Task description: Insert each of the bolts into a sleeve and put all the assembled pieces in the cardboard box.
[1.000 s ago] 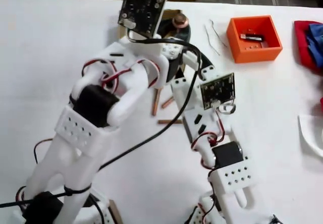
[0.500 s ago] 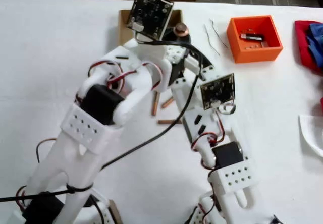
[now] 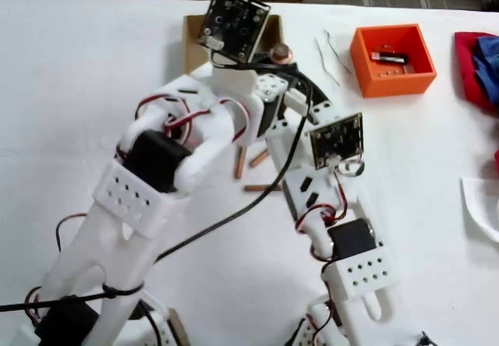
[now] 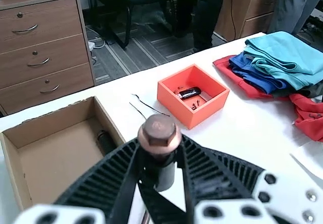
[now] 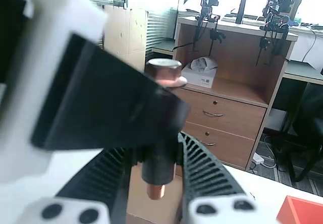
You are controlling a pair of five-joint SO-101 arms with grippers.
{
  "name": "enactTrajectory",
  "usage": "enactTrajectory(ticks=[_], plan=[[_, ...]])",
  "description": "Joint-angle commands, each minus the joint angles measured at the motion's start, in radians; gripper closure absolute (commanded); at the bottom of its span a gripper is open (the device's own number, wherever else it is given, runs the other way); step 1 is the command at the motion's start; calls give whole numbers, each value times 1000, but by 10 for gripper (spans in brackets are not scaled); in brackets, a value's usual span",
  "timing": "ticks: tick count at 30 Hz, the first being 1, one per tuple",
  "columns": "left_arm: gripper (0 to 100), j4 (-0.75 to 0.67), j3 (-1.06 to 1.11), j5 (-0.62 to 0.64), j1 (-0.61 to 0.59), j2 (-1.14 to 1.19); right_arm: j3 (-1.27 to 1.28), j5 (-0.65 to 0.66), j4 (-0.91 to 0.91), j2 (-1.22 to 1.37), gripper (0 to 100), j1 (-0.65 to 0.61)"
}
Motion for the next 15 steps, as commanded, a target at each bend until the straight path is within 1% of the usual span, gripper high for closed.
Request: enactTrajectory(ticks=[1, 15], plan=[[886, 25, -67, -12, -3, -15, -17, 8, -25, -22, 975, 5], [886, 71, -105, -12, -37, -17, -17, 8, -22, -25, 975, 5]])
